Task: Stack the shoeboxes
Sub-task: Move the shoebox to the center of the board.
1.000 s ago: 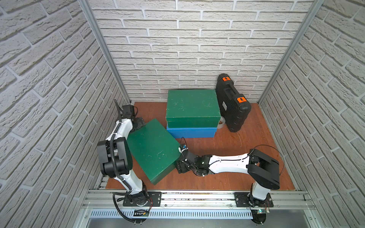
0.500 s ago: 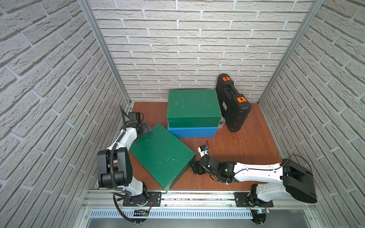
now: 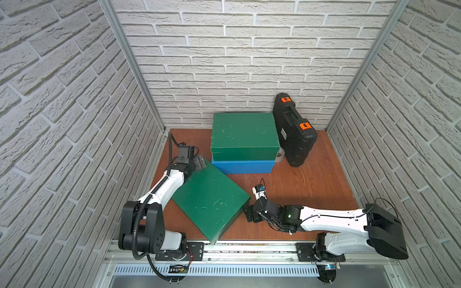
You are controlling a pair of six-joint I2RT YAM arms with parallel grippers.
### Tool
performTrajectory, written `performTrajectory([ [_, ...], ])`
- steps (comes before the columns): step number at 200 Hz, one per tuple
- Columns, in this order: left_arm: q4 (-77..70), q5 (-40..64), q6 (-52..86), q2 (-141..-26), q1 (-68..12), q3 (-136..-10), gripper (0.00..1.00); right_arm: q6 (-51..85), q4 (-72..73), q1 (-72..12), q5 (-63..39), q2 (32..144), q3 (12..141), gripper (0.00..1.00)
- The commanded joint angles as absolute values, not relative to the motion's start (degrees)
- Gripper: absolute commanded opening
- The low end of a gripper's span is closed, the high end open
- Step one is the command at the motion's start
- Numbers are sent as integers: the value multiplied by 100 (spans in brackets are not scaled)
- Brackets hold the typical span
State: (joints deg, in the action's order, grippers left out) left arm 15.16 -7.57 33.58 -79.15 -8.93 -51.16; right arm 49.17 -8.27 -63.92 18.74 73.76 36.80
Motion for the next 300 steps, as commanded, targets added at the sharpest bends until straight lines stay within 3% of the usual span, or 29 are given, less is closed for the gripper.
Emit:
performTrajectory([
  [1,2241,-170,3634,-7927,-1250,-4672,98,5045,-278,-6069,2007,7076,3628,88],
  [50,1983,73,3949,-7229,-1628,-4176,98,4898,-281,-5163,1234,7150,3611,89],
  [98,1546,31,4287,-7057,-2538,-4112,98,4884,-402,-4536,727,7263,3664,89],
  [175,588,-436,4711,-7293,-3957,-4211,98,4799,-1047,-3410,554,5790,3385,92],
  [205,772,-646,4691,-6911,-3980,-4157,98,4821,-1529,-2852,369,5192,3387,92],
  [248,1001,-780,4369,-5969,-3825,-3888,98,4996,-2207,-2804,705,4528,3492,96],
  [300,630,490,4320,-5884,-2772,-3445,98,5156,-2948,-2733,1417,4285,3417,97],
])
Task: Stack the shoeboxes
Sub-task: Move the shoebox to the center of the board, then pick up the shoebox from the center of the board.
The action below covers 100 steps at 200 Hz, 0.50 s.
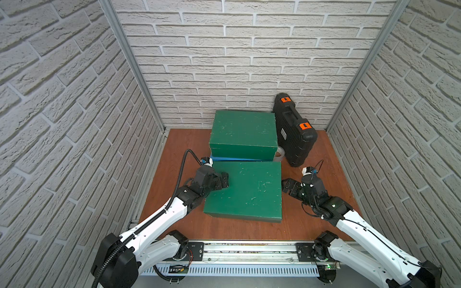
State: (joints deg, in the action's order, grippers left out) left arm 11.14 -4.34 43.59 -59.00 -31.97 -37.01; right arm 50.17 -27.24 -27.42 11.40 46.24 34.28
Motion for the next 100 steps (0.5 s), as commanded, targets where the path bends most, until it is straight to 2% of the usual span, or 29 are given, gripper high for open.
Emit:
performTrajectory([
  [1,618,509,4322,-5886,-2753,-3436,98,5149,-2955,-2733,1425,4260,3414,97],
  [26,438,1032,4282,-5919,-2354,-3374,98,5156,-3489,-2735,1719,3798,3453,99],
  [51,521,1067,4330,-5866,-2304,-3279,98,5092,-3864,-2724,1728,3673,3639,100],
  [100,126,1190,4641,-5213,-2004,-2580,98,4781,-3465,-2828,202,3959,3917,99],
])
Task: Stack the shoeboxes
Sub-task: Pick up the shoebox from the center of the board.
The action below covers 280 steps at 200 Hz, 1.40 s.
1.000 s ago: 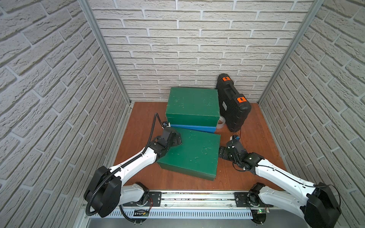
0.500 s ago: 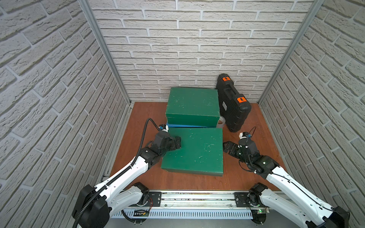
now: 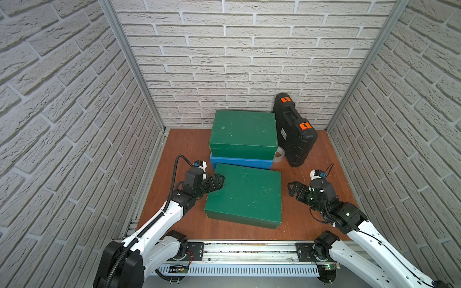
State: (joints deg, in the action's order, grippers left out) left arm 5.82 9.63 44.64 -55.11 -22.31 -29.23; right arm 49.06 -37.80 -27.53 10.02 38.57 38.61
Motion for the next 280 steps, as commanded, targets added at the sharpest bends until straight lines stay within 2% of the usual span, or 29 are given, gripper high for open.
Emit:
performTrajectory([
  [1,102,1206,4645,-5195,-1995,-2564,98,4785,-3416,-2838,180,3961,3905,99],
  [37,-376,1656,4887,-5055,-1671,-2184,98,4909,-2859,-3178,115,4331,3542,99],
  [99,-1688,2150,5411,-5175,-1600,-1433,98,5013,-1543,-3190,-764,5535,3187,99],
  [117,-1800,2259,5455,-5194,-1593,-1371,98,5099,-1389,-3190,-745,5775,3149,99],
  [233,-2599,2908,6045,-5615,-1570,-1141,98,5657,-990,-3190,-535,5301,2599,99],
  [280,-2748,2907,6102,-5722,-1577,-1020,98,5643,-871,-3204,-711,5596,2652,99],
])
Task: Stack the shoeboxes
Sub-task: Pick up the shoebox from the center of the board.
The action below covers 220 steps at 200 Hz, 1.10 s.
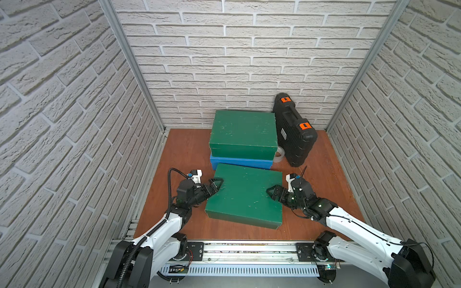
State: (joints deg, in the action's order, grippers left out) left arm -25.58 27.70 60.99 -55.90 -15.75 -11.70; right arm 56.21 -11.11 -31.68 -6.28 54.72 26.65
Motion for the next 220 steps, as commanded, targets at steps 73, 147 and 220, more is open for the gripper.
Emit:
performTrajectory([
  [73,-3221,3135,6285,-6221,-1674,-1011,98,5613,-821,-3410,-689,5544,2678,99],
  [147,-2422,3020,6366,-5994,-2017,-1489,98,5508,-1014,-3826,-478,5703,3167,99],
  [220,-601,2773,6346,-4863,-2126,-2118,98,5477,-1036,-3999,-454,5916,3680,99],
])
